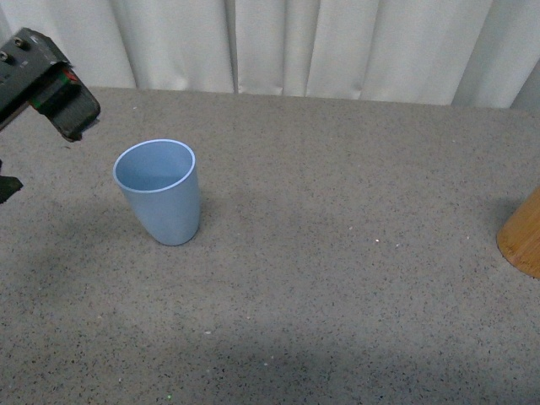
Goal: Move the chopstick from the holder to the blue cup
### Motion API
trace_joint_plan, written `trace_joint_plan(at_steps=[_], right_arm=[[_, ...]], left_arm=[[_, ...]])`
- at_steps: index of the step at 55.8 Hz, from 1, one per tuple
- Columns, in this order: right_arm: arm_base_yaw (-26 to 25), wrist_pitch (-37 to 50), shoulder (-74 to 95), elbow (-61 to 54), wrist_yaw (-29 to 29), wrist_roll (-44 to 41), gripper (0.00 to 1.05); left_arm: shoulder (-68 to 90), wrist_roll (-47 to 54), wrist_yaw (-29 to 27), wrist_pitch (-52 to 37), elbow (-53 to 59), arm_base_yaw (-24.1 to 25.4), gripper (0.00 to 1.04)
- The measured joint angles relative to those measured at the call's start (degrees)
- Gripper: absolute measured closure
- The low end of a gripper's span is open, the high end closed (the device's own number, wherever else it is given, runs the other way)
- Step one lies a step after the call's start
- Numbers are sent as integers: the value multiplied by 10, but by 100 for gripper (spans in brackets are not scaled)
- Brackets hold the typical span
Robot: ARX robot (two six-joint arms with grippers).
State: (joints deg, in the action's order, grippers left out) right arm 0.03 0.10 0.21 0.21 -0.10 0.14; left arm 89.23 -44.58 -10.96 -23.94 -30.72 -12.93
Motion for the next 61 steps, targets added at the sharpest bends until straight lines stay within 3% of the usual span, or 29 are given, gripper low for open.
trace_joint_plan(at_steps=[61], right_arm=[[0, 0, 0, 0, 0, 0, 10]], left_arm=[[116, 10, -38, 32, -65, -28, 7]])
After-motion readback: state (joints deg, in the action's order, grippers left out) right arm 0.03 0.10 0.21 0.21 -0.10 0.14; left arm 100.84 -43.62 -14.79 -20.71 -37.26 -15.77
